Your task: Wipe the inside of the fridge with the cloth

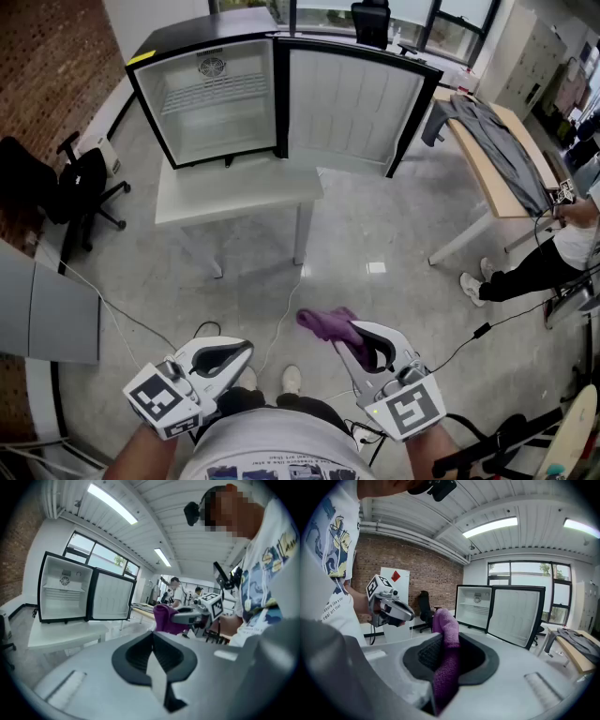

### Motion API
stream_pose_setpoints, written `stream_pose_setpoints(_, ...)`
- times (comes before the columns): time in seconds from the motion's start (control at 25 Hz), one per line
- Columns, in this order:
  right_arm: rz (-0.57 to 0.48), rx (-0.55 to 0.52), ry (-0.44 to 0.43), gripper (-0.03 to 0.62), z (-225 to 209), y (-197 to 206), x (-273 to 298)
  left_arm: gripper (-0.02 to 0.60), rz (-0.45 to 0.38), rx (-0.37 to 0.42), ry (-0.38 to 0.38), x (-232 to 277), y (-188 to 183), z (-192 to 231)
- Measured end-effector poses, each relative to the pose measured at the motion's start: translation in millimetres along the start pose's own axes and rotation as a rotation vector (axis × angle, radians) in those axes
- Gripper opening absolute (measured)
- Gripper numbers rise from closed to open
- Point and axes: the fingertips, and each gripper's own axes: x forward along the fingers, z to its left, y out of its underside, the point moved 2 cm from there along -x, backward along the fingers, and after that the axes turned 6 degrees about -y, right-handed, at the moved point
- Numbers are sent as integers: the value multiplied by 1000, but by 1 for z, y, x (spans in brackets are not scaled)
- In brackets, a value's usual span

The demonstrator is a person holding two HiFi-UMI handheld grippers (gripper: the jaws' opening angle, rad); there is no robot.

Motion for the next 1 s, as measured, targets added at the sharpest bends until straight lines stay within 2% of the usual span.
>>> stream_pose_setpoints(0.2,31,47,105,75,-27,-6,9,5,-29,5,36,6,-9,29)
stream_pose_setpoints(0.32,35,42,135,75,-38,-5,9,5,-21,20,76,19,-10,33)
stream_pose_setpoints(0.44,49,50,135,75,-56,1,13,5,-12,31,78,40,-13,32)
stream_pose_setpoints(0.56,56,64,84,75,-82,10,17,5,-18,27,29,62,-21,21)
stream_pose_setpoints(0.72,31,-26,-21,75,-138,4,14,5,-83,-29,-98,112,-34,8)
stream_pose_setpoints(0.84,11,-100,-109,75,-170,0,17,5,-116,-42,-142,148,-48,-9)
stream_pose_setpoints(1.0,-19,-125,-190,75,-194,-4,40,5,-118,-34,-194,164,-70,-16)
